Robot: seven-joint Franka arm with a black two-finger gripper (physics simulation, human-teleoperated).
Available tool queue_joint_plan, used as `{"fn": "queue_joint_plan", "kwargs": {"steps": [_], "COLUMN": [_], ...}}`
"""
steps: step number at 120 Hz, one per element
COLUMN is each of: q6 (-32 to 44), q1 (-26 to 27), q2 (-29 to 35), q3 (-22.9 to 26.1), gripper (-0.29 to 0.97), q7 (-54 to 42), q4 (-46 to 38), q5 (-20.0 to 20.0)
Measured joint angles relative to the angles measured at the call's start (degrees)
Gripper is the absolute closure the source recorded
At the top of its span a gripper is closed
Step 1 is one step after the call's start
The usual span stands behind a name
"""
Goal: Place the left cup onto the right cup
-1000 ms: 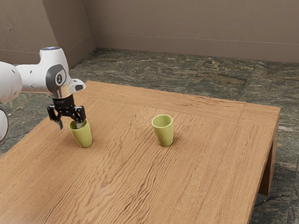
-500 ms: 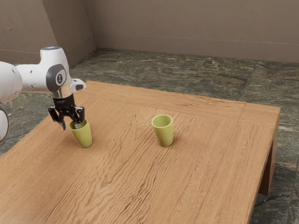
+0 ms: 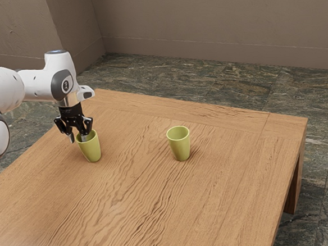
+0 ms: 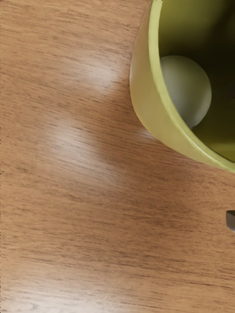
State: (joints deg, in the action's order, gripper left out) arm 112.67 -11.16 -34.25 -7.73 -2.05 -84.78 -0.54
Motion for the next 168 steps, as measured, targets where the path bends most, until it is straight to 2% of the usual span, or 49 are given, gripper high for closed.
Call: {"fn": "queue_joint_plan", "kwargs": {"steps": [168], "q6": [0.1], "q1": [0.2], "q2": [-0.6], "q3": [-0.1], "gripper": [0.76], "q7": [-0.3], "q4": [0.6], "q5": [0.2]}}
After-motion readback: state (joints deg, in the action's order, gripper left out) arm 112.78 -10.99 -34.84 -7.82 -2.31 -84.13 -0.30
